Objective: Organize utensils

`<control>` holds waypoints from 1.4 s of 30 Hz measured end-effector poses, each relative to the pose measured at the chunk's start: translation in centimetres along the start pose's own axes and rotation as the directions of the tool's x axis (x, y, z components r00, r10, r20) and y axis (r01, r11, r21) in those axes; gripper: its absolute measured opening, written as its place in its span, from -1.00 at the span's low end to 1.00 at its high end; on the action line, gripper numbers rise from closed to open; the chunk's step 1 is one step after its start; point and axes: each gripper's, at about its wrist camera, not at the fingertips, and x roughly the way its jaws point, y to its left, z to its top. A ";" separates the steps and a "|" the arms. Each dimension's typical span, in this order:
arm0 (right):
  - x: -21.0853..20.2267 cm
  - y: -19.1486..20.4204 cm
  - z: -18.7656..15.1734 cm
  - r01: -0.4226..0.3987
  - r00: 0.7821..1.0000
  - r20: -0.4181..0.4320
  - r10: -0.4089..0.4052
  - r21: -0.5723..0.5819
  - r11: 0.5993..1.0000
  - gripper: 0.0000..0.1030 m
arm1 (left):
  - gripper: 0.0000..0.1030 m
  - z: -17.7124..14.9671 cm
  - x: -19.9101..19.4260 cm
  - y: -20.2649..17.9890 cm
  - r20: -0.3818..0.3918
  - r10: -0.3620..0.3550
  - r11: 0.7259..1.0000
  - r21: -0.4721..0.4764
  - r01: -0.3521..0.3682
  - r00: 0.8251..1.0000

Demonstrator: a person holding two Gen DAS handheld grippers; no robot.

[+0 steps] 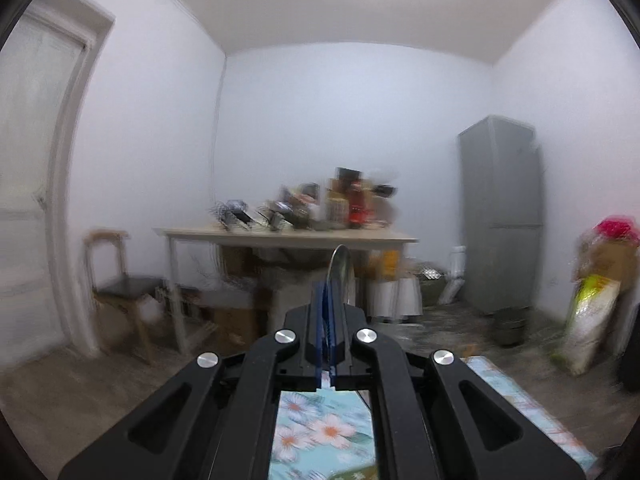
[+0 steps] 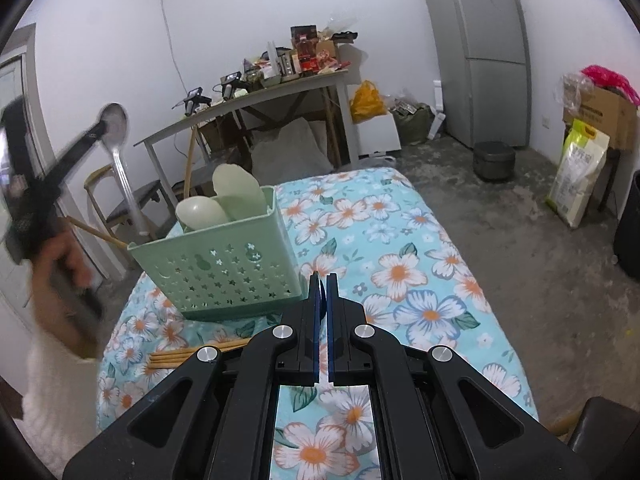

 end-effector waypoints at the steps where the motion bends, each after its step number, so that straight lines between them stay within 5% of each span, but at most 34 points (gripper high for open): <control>1: -0.1 -0.1 0.1 -0.005 1.000 0.003 0.005 0.001 1.000 -0.98 | -0.97 -0.3 0.5 -1.0 0.002 0.038 0.999 0.029 -0.038 0.999; 8: -0.5 -0.3 1.0 -0.038 0.999 0.025 0.038 0.021 0.999 -0.98 | -0.97 -2.5 2.5 -4.4 -0.006 0.041 0.993 0.111 -0.040 0.999; 13: -0.6 -0.2 1.5 -0.055 0.997 0.049 0.054 0.029 0.998 -0.98 | -0.94 -4.1 2.9 -4.1 -0.138 -0.100 0.987 0.108 0.116 0.985; 16: -0.5 0.0 1.7 -0.067 0.996 0.052 0.066 0.027 0.997 -0.98 | -0.88 -4.7 1.9 -2.5 -0.154 -0.147 0.984 0.075 0.160 0.977; 23: -0.1 0.9 2.5 -0.073 0.996 0.058 0.072 0.012 0.997 -0.97 | -0.85 -4.9 1.5 3.0 -0.170 -0.342 0.936 -0.149 0.319 0.924; 29: 0.1 1.8 2.9 -0.085 0.995 0.062 0.085 0.004 0.996 -0.97 | -0.17 -4.5 1.4 5.3 -0.153 -0.479 0.862 -0.270 0.430 0.864; 42: -2.0 7.4 8.4 -0.161 0.967 0.184 0.176 -0.090 0.983 -0.97 | -0.11 -1.9 -7.6 10.8 -0.022 -0.435 0.864 -0.292 0.411 0.900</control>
